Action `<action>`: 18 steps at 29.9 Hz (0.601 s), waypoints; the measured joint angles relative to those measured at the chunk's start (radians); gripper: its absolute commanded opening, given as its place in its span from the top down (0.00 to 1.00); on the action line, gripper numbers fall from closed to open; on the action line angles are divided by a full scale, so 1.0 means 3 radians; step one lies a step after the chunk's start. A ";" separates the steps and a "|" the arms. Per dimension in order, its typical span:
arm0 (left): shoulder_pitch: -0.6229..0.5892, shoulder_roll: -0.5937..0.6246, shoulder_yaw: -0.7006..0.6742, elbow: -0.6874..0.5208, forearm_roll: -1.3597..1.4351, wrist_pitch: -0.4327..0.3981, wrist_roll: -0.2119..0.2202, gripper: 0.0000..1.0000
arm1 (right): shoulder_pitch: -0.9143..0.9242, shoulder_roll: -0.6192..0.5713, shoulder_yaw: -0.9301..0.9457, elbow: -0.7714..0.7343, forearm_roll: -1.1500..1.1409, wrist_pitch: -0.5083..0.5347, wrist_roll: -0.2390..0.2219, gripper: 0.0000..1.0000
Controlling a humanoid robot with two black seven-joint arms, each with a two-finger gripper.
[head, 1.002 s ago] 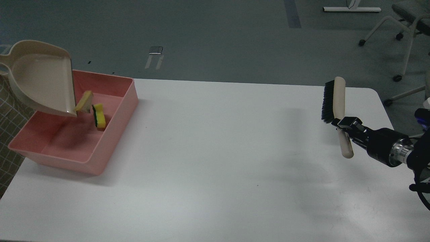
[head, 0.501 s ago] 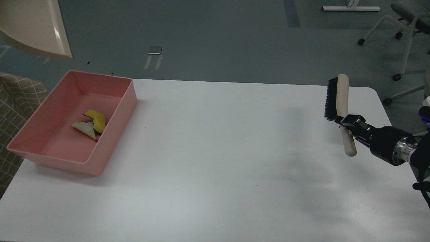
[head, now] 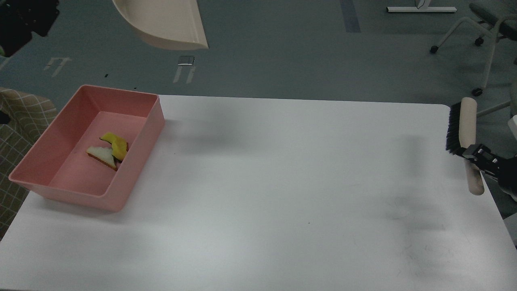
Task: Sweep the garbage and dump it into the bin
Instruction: 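Lower the dustpan back onto the table with the left gripper and release it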
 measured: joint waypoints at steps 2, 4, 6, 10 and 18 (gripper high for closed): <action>0.0006 -0.0276 0.0193 0.0000 0.0005 -0.0002 0.0010 0.99 | -0.0084 -0.0053 -0.0004 -0.0011 -0.0097 0.0000 0.0019 1.00; 0.0007 -0.0495 0.0411 -0.0002 0.0004 -0.0002 0.0007 0.99 | -0.0138 -0.0071 -0.0004 -0.0012 -0.0160 0.0000 0.0050 1.00; 0.0010 -0.0715 0.0654 -0.0001 -0.0005 0.0062 -0.0001 0.99 | -0.0159 -0.0075 -0.0008 -0.0012 -0.0184 0.0000 0.0062 1.00; 0.0033 -0.1175 0.1044 -0.0002 -0.0038 0.0252 0.0015 0.99 | -0.0203 -0.0086 -0.0027 0.0000 -0.0198 0.0000 0.0066 1.00; 0.0408 -0.1532 0.1223 -0.0025 -0.0048 0.0574 0.0039 0.99 | -0.0279 -0.0176 -0.0163 0.0052 -0.0212 0.0000 0.0066 1.00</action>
